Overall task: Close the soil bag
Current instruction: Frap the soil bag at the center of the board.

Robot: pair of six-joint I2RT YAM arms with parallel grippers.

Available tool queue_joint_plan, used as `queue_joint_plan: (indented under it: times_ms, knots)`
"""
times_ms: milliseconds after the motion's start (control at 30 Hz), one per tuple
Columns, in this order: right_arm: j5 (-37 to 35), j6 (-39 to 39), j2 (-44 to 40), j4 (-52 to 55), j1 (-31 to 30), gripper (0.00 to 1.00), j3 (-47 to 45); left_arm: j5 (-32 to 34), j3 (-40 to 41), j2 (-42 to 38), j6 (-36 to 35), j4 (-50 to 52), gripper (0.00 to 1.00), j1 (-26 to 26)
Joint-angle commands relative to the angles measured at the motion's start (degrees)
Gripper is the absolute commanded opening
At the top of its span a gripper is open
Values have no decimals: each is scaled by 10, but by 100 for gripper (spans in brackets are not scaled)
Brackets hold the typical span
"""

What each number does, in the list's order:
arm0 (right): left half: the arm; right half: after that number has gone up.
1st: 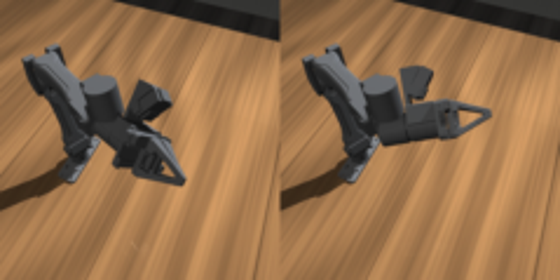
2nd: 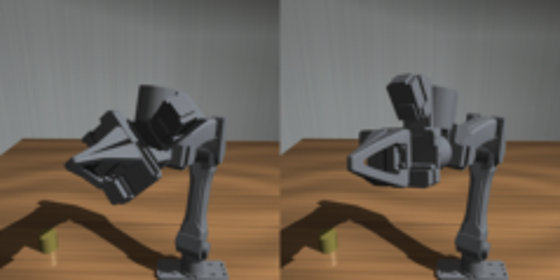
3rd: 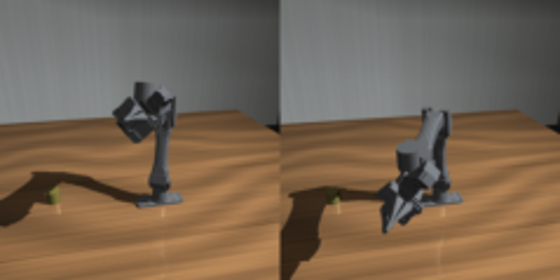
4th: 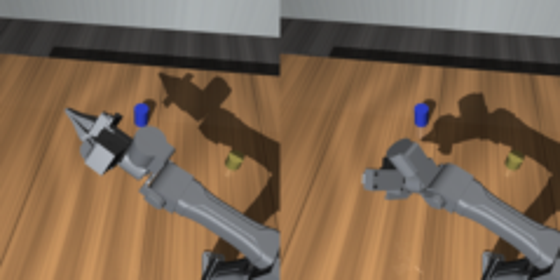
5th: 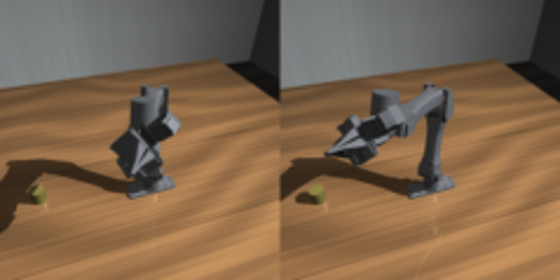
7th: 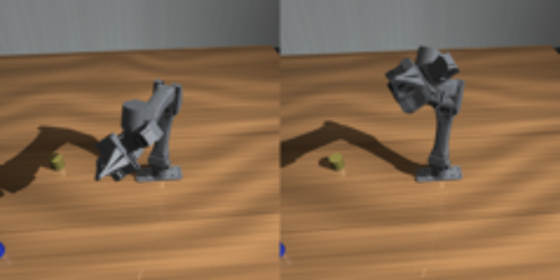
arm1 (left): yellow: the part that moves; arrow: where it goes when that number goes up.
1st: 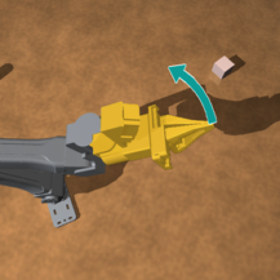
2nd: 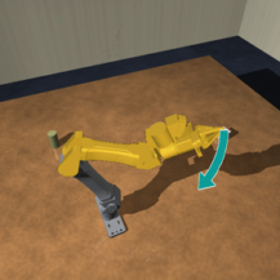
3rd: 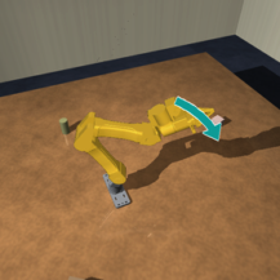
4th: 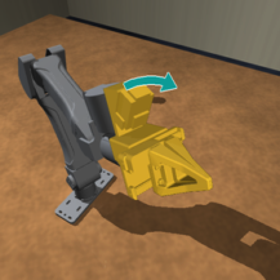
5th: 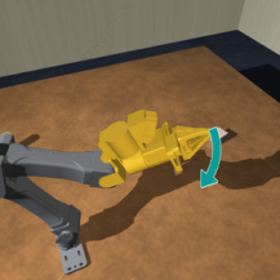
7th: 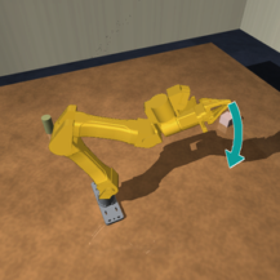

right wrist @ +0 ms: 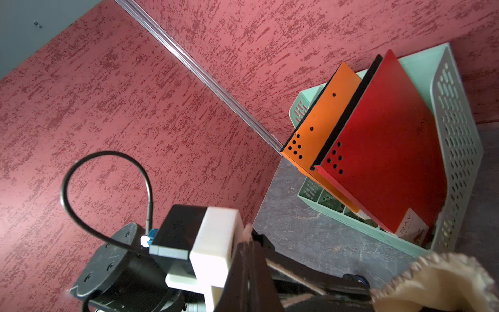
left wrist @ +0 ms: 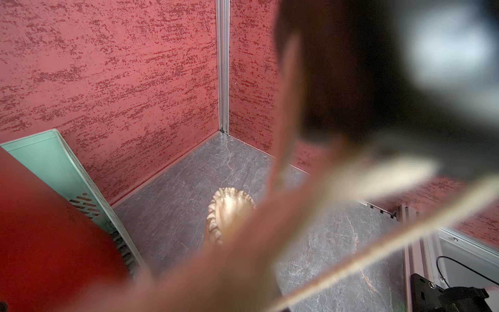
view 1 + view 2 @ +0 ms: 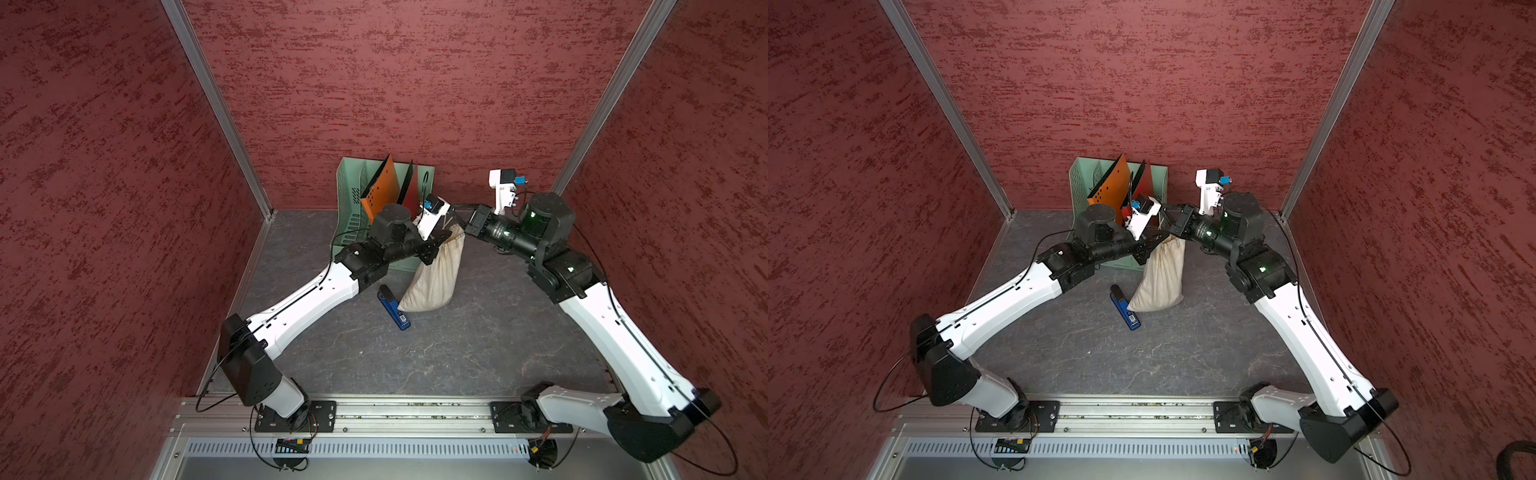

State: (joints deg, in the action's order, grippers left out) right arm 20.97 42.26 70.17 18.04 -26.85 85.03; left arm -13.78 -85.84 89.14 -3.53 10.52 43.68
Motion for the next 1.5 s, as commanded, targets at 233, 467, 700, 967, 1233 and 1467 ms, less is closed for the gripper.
queue_joint_plan:
  times_ms: [233,467,700,967,1233,1467]
  knots:
    - [-11,40,-44,-144,3,0,64,1,1,26,-5,21,12,-7]
    - [-13,56,-39,-166,3,0,80,-12,3,36,2,20,12,-6]
    - [-18,57,-35,-169,4,0,93,-24,12,43,14,16,12,0]
    - [-22,41,-27,-155,4,0,137,-29,17,44,19,10,12,0]
    - [-27,34,-21,-152,4,0,166,-36,27,51,29,8,12,4]
    - [-27,18,-17,-135,4,0,188,-47,42,64,39,8,12,8]
